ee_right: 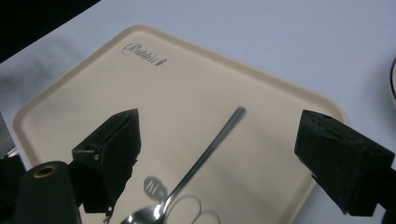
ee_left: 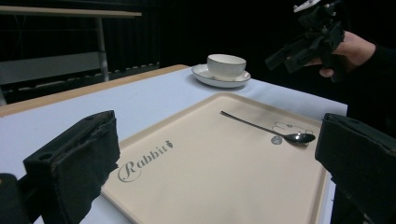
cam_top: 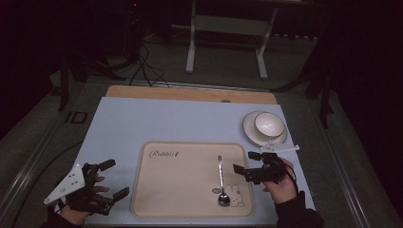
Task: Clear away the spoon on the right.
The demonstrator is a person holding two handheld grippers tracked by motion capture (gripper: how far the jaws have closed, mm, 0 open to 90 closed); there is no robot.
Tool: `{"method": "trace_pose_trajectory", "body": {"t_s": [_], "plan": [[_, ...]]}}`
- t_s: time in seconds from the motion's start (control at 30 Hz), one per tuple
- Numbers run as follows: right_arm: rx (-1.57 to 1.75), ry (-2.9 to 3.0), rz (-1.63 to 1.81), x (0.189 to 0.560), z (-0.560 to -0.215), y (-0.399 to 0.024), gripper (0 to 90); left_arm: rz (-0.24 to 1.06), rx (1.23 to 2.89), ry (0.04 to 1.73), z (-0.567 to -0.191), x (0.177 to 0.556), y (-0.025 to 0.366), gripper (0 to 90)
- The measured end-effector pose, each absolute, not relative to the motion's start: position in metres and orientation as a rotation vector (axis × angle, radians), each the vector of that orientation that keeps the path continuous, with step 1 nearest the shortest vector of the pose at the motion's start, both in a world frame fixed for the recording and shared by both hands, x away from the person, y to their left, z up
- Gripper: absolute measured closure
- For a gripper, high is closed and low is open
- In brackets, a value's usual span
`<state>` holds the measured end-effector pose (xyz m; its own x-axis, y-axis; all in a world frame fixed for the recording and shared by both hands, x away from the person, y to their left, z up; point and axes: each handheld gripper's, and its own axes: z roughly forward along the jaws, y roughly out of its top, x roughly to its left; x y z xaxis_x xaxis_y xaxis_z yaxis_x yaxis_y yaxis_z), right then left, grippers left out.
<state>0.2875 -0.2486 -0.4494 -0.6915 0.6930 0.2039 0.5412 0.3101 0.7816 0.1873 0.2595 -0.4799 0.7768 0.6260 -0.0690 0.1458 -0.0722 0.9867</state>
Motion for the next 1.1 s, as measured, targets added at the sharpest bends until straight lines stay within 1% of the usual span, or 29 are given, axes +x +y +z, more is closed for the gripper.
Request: {"method": "trace_pose_trajectory", "body": {"t_s": [0.13,0.4,0.53,0.67,0.93,1.1], "plan": [[1.154,2.35,1.309,0.275,-0.455,-0.255,14.2,0.439,1.624,0.625,-0.48,0.188,0.259,0.0],[1.154,2.293,1.361,0.261,-0.469,-0.27,14.2,0.434,1.621,0.626,-0.48,0.188,0.259,0.0],[1.104,2.26,1.349,0.261,-0.478,-0.278,14.2,0.435,1.621,0.623,-0.48,0.188,0.26,0.0],[1.133,2.244,1.359,0.263,-0.486,-0.284,14.2,0.433,1.621,0.621,-0.48,0.188,0.26,0.0],[1.162,2.285,1.299,0.27,-0.502,-0.284,14.2,0.427,1.619,0.616,-0.48,0.188,0.26,0.0],[1.189,2.289,1.31,0.272,-0.505,-0.286,14.3,0.426,1.619,0.617,-0.481,0.189,0.26,0.0]]}}
